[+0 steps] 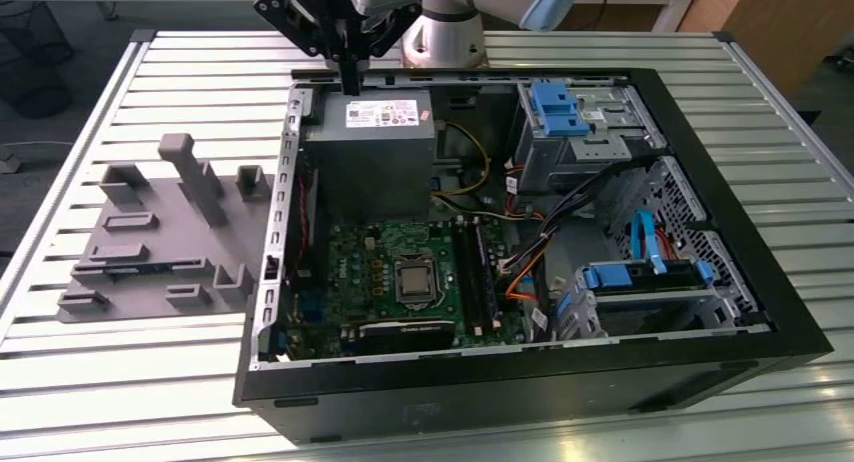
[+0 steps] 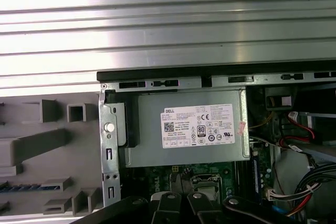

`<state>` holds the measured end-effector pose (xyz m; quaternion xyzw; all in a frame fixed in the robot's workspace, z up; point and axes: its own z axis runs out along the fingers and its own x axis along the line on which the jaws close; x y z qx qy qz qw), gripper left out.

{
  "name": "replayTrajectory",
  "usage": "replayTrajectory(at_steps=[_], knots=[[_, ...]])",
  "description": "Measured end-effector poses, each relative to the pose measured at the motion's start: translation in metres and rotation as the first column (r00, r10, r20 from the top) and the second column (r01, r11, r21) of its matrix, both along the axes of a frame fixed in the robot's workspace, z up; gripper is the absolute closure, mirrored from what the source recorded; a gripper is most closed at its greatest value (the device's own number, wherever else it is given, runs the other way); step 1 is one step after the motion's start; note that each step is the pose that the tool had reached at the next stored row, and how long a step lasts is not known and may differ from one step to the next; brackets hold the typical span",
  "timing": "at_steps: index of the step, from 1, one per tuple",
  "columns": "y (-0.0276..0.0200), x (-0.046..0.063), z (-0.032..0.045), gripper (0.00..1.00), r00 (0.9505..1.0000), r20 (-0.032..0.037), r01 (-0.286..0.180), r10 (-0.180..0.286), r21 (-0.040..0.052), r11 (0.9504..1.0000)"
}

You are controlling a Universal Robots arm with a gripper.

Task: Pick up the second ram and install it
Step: 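Reach for the second ram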

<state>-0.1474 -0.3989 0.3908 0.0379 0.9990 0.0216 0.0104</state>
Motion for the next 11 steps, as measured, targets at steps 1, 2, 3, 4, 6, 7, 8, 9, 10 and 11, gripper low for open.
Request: replayTrajectory(at_steps=[1, 2, 3, 4, 6, 7, 8, 9, 10, 11], knots=[[0.0000, 0.0000, 0.0000, 0.89, 1.0000, -0.0001, 0.000, 0.000, 0.0000, 1.0000], [0.0000, -0.0001, 0.0000, 0.89, 1.0000, -0.0001, 0.000, 0.000, 0.0000, 1.0000], [0.0000, -0.0004, 0.0000, 0.89, 1.0000, 0.0000, 0.000, 0.000, 0.0000, 1.0000], [0.0000, -0.0009, 0.0000, 0.89, 1.0000, 0.0000, 0.000, 0.000, 0.0000, 1.0000], [0.0000, -0.0026, 0.0000, 0.89, 1.0000, 0.0000, 0.000, 0.000, 0.0000, 1.0000], [0.0000, -0.0035, 0.0000, 0.89, 1.0000, -0.0001, 0.000, 0.000, -0.0001, 1.0000], [0.0000, -0.0045, 0.0000, 0.89, 1.0000, 0.0000, 0.000, 0.000, -0.0001, 1.0000], [0.0000, -0.0055, -0.0001, 0.89, 1.0000, 0.0000, 0.000, 0.000, 0.0000, 1.0000], [0.0000, -0.0064, 0.0000, 0.89, 1.0000, 0.0000, 0.000, 0.000, 0.0000, 1.0000], [0.0000, -0.0073, -0.0001, 0.89, 1.0000, 0.0000, 0.000, 0.000, 0.0000, 1.0000]])
